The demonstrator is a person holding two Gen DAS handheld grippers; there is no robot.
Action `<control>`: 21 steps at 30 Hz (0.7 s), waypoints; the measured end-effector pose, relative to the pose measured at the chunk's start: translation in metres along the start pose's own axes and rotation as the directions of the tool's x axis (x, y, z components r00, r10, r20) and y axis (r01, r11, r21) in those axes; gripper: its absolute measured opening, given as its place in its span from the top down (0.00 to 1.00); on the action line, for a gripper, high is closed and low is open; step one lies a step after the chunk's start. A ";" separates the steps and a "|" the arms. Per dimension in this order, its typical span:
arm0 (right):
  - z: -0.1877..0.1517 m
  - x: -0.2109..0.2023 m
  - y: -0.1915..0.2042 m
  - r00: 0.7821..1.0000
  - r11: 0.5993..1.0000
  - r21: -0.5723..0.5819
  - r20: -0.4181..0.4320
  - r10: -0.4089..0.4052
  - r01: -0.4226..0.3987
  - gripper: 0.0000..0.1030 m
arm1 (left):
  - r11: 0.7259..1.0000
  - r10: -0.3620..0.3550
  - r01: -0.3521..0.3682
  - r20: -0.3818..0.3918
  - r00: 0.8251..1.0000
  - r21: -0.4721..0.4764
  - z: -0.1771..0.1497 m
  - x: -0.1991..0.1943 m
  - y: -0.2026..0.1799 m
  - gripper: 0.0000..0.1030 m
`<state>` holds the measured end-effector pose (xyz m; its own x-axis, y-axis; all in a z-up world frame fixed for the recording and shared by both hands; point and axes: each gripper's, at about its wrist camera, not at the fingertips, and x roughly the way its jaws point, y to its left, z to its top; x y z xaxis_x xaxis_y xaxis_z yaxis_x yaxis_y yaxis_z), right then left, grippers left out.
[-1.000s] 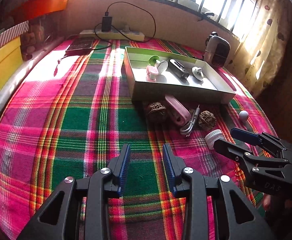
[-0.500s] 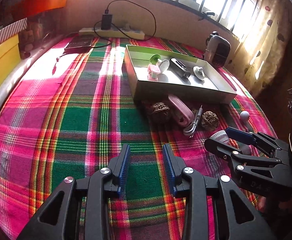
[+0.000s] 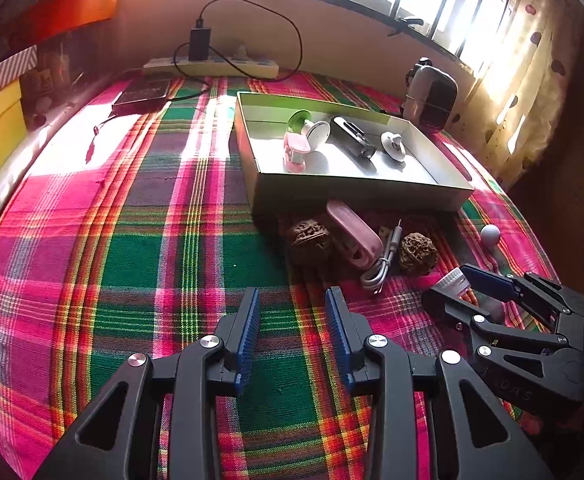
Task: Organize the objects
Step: 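Move the right gripper to the white lidded jar and close on it, then lift the jar with the right gripper while the left grasps a brown walnut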
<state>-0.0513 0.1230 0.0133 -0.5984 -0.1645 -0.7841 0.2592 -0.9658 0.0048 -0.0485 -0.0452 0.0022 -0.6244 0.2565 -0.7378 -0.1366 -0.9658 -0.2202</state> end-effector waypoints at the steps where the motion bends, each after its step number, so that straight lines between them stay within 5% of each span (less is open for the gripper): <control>1: 0.000 0.000 -0.001 1.000 1.000 0.001 0.001 0.000 0.000 0.51 | 1.000 0.001 -0.001 -0.001 1.000 0.002 0.001 0.001 0.000 0.69; 8: -0.002 -0.004 -0.010 1.000 1.000 0.014 0.008 -0.010 0.010 0.72 | 1.000 0.004 -0.004 -0.005 1.000 0.010 0.008 0.008 -0.003 0.69; 21: -0.005 -0.007 -0.035 1.000 0.999 0.050 0.008 -0.021 0.020 0.72 | 0.995 0.009 -0.007 -0.023 1.000 0.104 0.021 0.022 -0.010 0.64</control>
<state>-0.0525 0.1587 0.0153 -0.6098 -0.1460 -0.7790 0.2087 -0.9778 0.0199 -0.0772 -0.0306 0.0022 -0.6080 0.2484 -0.7541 -0.2113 -0.9662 -0.1479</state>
